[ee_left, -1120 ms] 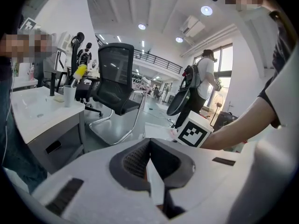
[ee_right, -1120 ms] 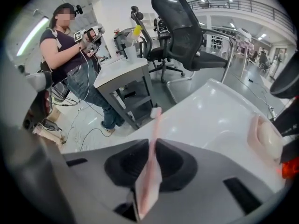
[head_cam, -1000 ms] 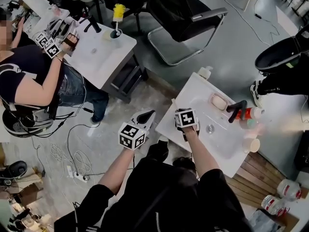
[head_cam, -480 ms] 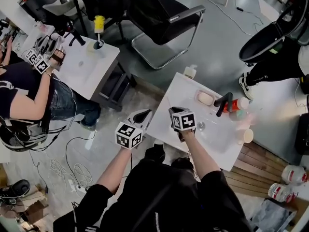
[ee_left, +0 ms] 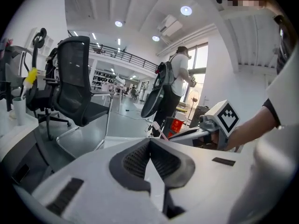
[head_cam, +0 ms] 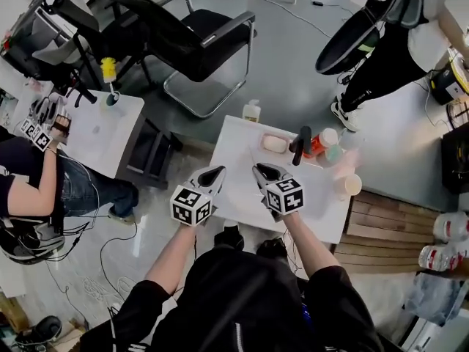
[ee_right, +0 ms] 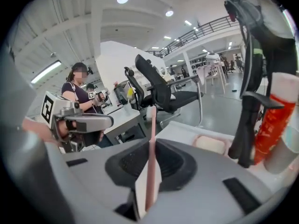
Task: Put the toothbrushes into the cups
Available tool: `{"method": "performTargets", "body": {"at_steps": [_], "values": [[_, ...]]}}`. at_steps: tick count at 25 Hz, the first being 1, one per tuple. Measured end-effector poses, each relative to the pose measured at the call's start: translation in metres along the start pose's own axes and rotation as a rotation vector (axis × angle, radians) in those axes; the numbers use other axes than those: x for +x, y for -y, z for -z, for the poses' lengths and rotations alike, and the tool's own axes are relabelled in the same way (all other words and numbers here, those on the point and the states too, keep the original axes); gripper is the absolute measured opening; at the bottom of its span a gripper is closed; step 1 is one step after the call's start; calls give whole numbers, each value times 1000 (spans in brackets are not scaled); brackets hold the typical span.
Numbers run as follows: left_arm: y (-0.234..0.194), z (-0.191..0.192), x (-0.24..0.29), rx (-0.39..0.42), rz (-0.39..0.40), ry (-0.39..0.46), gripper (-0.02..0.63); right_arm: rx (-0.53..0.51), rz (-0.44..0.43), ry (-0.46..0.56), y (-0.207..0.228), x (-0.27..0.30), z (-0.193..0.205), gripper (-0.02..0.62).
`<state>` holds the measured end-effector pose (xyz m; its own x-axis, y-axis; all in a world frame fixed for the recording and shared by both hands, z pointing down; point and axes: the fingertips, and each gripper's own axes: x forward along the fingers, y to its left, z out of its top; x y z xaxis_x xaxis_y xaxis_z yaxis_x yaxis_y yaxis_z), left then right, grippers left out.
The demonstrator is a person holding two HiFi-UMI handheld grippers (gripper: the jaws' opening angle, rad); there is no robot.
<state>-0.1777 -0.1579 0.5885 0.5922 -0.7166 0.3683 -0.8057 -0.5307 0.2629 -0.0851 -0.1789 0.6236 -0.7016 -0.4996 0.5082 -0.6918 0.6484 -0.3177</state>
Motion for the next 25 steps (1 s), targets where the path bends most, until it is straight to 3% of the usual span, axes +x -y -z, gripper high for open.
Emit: {"method": "performTargets", "body": {"at_steps": [14, 19, 25], "values": [[144, -20, 103, 81, 217, -21, 0, 114, 205, 197, 99, -175, 26, 51], [182, -15, 120, 100, 254, -31, 0, 156, 298, 295, 145, -240, 29, 51], [199, -8, 123, 102, 248, -44, 0, 205, 416, 439, 211, -307, 9, 51]]}}
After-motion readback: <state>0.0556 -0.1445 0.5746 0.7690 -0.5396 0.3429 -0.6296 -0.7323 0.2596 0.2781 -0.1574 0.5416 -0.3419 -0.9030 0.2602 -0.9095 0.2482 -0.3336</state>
